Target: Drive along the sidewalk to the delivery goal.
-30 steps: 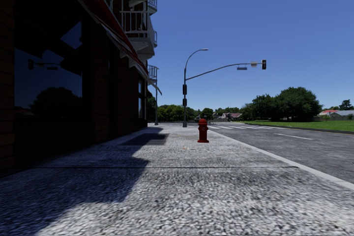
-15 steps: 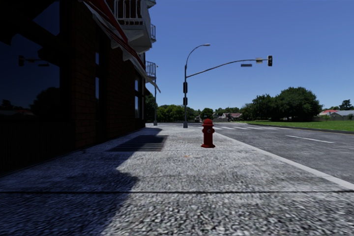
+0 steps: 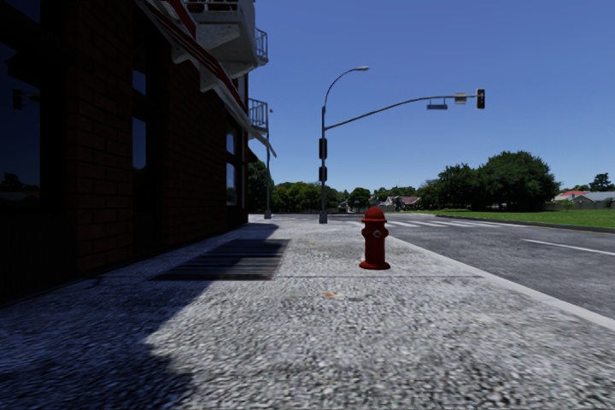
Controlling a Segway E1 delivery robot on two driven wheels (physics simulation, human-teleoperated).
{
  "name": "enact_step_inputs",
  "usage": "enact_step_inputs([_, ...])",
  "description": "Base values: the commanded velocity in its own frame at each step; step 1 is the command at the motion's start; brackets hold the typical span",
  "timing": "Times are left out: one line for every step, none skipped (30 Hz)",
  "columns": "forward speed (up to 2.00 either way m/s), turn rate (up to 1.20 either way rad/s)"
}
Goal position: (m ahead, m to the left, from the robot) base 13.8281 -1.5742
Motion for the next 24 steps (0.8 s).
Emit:
enact_step_inputs([2.00, 0.00])
enact_step_inputs([2.00, 0.00])
enact_step_inputs([2.00, 0.00])
enact_step_inputs([2.00, 0.00])
enact_step_inputs([2.00, 0.00])
enact_step_inputs([2.00, 0.00])
enact_step_inputs([2.00, 0.00])
enact_step_inputs([2.00, 0.00])
enact_step_inputs([2.00, 0.00])
enact_step_inputs([2.00, 0.00])
enact_step_inputs([2.00, 0.00])
enact_step_inputs([2.00, 0.00])
enact_step_inputs([2.00, 0.00])
enact_step_inputs([2.00, 0.00])
enact_step_inputs([2.00, 0.00])
enact_step_inputs([2.00, 0.00])
enact_step_inputs([2.00, 0.00])
enact_step_inputs([2.00, 0.00])
enact_step_inputs([2.00, 0.00])
enact_step_inputs([2.00, 0.00])
enact_step_inputs([2.00, 0.00])
enact_step_inputs([2.00, 0.00])
enact_step_inputs([2.00, 0.00])
enact_step_inputs([2.00, 0.00])
